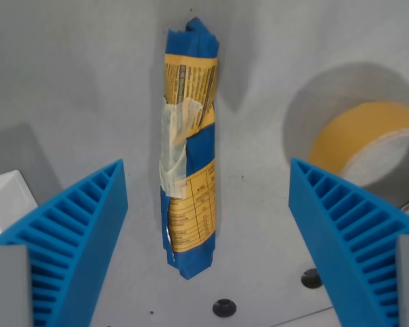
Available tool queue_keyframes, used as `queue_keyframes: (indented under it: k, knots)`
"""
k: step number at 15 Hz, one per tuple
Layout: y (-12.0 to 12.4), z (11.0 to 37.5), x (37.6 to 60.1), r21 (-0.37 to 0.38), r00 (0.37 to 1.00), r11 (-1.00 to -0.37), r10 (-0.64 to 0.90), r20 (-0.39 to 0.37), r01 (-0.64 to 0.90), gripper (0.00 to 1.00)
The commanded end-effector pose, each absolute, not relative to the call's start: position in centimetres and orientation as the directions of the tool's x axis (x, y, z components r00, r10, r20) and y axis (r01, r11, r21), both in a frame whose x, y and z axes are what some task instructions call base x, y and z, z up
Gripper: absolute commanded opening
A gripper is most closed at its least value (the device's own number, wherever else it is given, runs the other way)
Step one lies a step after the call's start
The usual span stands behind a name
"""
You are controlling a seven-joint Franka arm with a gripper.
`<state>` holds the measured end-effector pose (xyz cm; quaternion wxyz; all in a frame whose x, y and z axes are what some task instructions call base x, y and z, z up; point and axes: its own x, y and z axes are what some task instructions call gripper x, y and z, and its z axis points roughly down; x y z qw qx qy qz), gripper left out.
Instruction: Pick up the blue bag
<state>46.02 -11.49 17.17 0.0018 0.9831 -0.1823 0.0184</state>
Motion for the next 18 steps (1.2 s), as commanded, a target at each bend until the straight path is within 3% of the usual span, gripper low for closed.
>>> queue_keyframes:
  k: [1,2,18]
  knots:
    - [-11.53,15.20,45.67,-0.050,0.928,-0.933,-0.359,0.100,-0.356,1.00]
    - [-11.98,14.69,45.65,-0.051,0.926,-0.932,-0.361,0.106,-0.358,0.00]
    - [-11.98,14.69,45.65,-0.051,0.926,-0.932,-0.361,0.106,-0.358,0.00]
